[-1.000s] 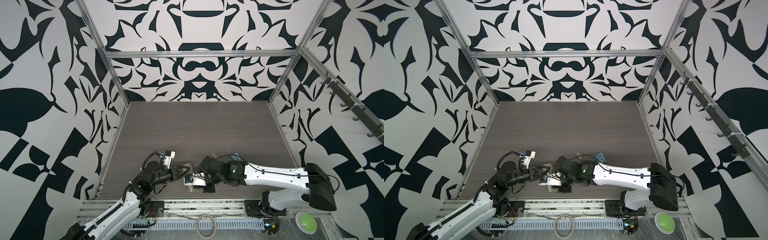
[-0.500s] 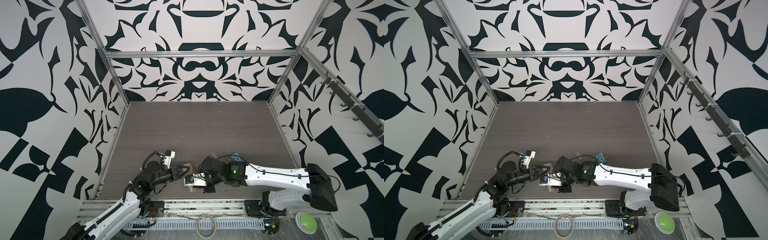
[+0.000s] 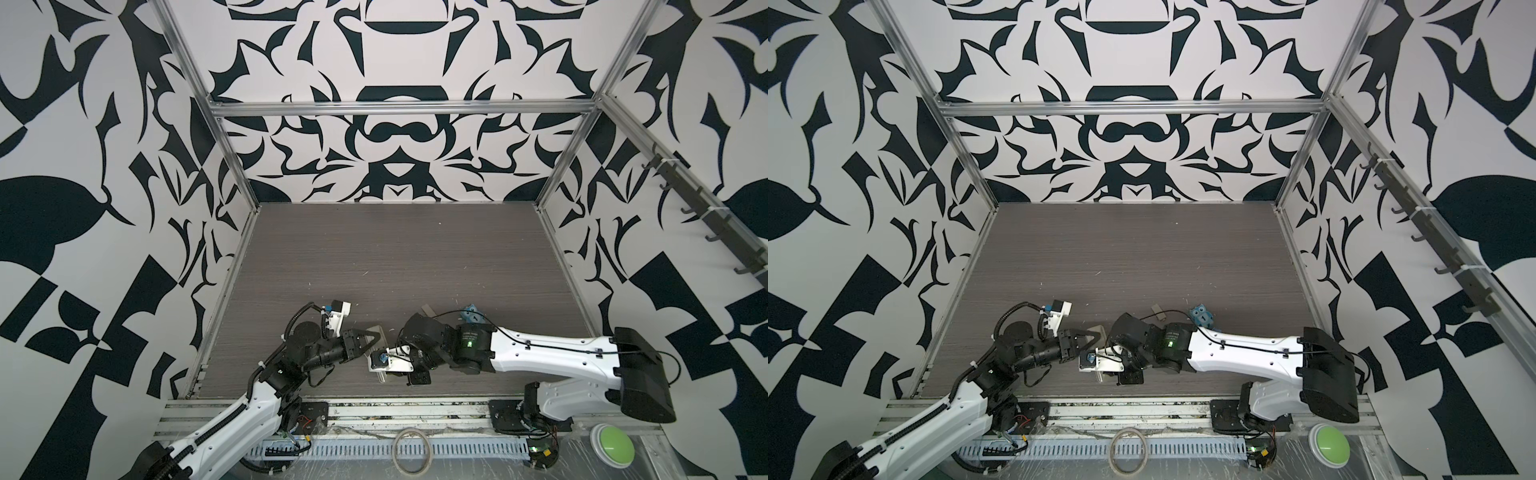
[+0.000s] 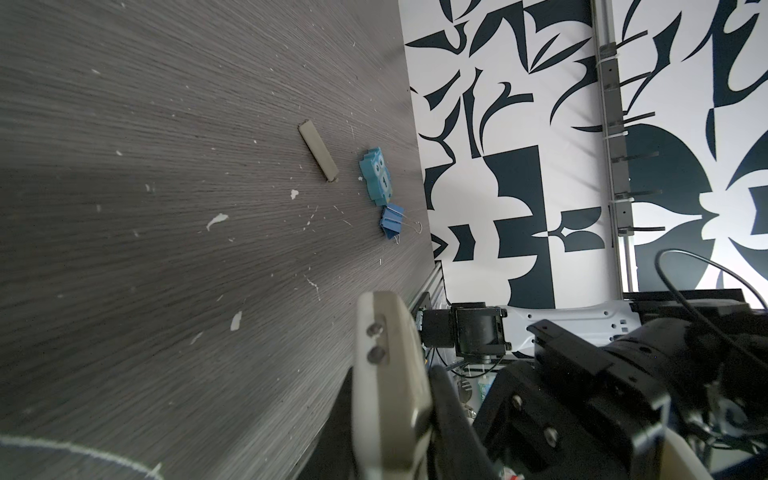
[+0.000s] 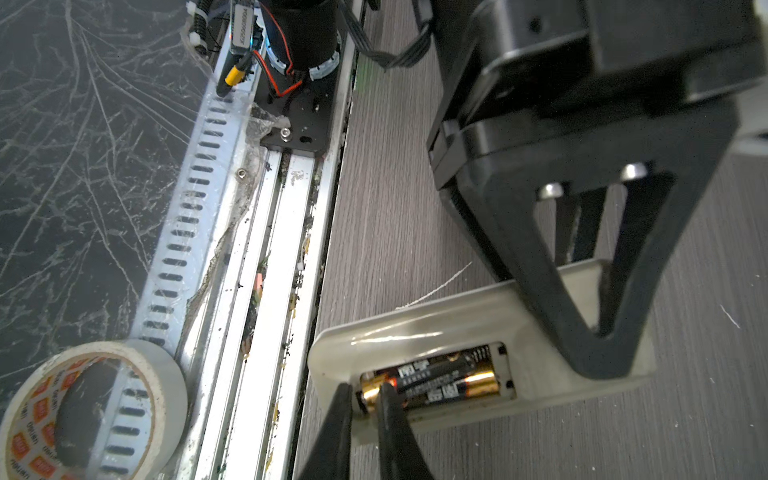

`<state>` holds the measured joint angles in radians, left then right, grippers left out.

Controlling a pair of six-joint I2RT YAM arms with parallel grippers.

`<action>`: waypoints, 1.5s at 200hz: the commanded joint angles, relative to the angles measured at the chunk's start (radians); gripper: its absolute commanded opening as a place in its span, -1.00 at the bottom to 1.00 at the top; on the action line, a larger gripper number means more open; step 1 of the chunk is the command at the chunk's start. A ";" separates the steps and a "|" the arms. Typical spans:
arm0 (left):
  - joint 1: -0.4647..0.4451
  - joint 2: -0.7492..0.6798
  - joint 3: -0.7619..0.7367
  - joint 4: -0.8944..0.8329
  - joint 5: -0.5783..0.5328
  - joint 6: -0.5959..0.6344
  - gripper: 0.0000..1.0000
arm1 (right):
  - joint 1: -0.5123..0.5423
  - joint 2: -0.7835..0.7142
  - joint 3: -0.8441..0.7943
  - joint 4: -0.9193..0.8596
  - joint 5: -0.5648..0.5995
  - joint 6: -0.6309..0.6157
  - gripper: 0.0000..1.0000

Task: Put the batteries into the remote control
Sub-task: 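Press the second battery down into the compartment with the right gripper fingertips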

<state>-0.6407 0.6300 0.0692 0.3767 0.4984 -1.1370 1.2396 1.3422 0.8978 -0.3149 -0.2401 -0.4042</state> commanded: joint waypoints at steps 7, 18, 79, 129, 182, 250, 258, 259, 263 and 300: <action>-0.001 -0.006 0.020 0.068 0.028 -0.017 -1.00 | 0.004 -0.002 0.005 0.013 0.042 -0.019 -0.68; 0.000 -0.007 0.020 0.068 0.028 -0.017 -1.00 | 0.006 0.002 0.008 0.013 0.044 -0.021 -0.68; -0.001 -0.003 0.017 0.079 0.036 -0.015 -1.00 | 0.006 0.012 0.013 0.031 0.082 -0.033 -0.72; -0.001 -0.002 0.016 0.094 0.048 -0.017 -1.00 | 0.007 0.027 0.013 0.045 0.107 -0.041 -0.74; -0.001 0.011 0.018 0.111 0.062 -0.013 -1.00 | 0.006 0.048 0.014 0.064 0.141 -0.040 -0.76; -0.001 0.040 0.026 0.145 0.091 -0.013 -1.00 | 0.006 0.087 0.018 0.081 0.196 -0.028 -0.81; -0.001 0.042 0.026 0.148 0.094 -0.013 -1.00 | 0.007 0.087 0.017 0.085 0.201 -0.028 -0.81; -0.001 0.043 0.026 0.148 0.095 -0.013 -1.00 | 0.007 0.087 0.017 0.086 0.201 -0.029 -0.81; -0.001 0.043 0.026 0.149 0.095 -0.013 -1.00 | 0.007 0.086 0.016 0.088 0.204 -0.029 -0.82; -0.001 0.050 0.032 0.148 0.104 -0.013 -1.00 | 0.007 0.092 0.016 0.102 0.226 -0.027 -0.89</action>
<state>-0.6281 0.6907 0.0669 0.4038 0.4904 -1.1095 1.2568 1.4151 0.9001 -0.2718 -0.1104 -0.4397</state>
